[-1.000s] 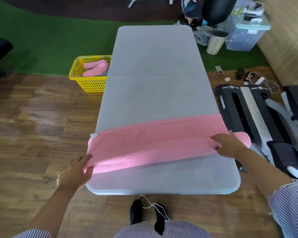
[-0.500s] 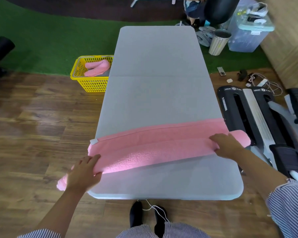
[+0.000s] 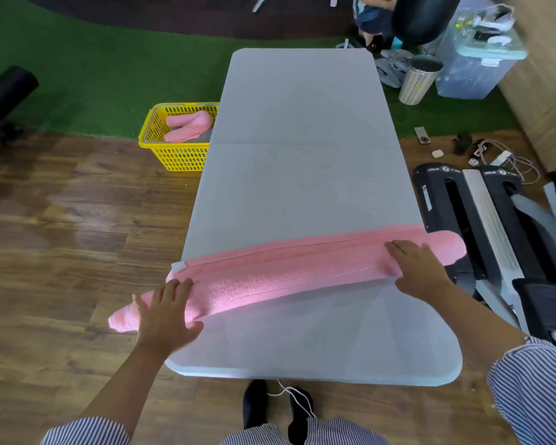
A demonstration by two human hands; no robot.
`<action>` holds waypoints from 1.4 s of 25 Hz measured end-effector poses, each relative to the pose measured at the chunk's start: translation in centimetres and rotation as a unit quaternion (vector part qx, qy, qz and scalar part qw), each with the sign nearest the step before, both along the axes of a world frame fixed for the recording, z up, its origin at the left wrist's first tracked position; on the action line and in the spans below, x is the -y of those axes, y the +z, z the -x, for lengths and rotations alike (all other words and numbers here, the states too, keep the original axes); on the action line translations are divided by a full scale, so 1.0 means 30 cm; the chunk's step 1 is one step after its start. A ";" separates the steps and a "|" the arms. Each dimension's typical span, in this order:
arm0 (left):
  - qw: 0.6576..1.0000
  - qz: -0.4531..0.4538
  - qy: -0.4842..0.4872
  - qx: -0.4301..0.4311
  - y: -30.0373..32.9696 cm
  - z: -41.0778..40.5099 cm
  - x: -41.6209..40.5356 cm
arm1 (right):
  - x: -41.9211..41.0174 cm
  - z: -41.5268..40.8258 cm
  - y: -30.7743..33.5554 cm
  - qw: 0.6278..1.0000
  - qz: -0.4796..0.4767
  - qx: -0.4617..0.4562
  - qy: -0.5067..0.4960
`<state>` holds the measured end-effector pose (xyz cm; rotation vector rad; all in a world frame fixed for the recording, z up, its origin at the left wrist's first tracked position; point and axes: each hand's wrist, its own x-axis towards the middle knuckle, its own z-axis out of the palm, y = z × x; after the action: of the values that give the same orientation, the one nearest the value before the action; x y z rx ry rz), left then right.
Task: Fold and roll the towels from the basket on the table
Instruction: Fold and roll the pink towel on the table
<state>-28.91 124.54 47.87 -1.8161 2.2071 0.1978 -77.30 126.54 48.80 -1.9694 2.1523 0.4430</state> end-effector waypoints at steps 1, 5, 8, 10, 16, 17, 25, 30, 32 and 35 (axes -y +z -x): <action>1.000 -0.004 0.002 0.004 -0.001 0.002 -0.002 | 0.005 -0.001 0.001 1.000 0.003 -0.013 0.011; 0.998 0.048 -0.020 -0.030 0.044 -0.010 0.025 | 0.059 0.013 0.034 1.000 -0.029 0.002 -0.007; 0.996 0.084 -0.018 -0.034 0.046 -0.002 0.056 | 0.103 0.009 0.059 1.000 -0.028 0.003 -0.007; 0.991 0.118 -0.010 -0.058 0.033 0.020 0.055 | 0.105 -0.009 0.065 0.999 0.028 -0.031 0.019; 0.995 0.087 -0.027 -0.041 -0.012 0.010 0.052 | 0.112 -0.035 0.038 0.990 0.037 0.115 -0.076; 0.997 0.057 -0.041 -0.032 -0.017 -0.003 0.064 | 0.114 -0.045 0.030 0.984 0.020 0.153 -0.089; 0.979 0.103 -0.158 -0.076 0.055 -0.024 0.276 | 0.339 -0.135 0.022 0.974 -0.034 0.218 -0.056; 0.953 0.098 -0.234 -0.167 0.005 0.061 0.451 | 0.473 -0.385 0.047 0.955 0.015 0.281 0.088; 0.939 0.130 -0.251 -0.197 0.000 0.069 0.504 | 0.466 -0.474 0.008 0.934 0.056 0.335 0.106; 0.930 0.147 -0.267 -0.205 0.011 0.040 0.564 | 0.472 -0.538 -0.018 0.901 0.112 0.398 -0.132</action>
<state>-30.12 107.63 48.19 -1.3010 3.0802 0.1452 -61.17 112.37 48.24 -1.5052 1.8946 -0.5875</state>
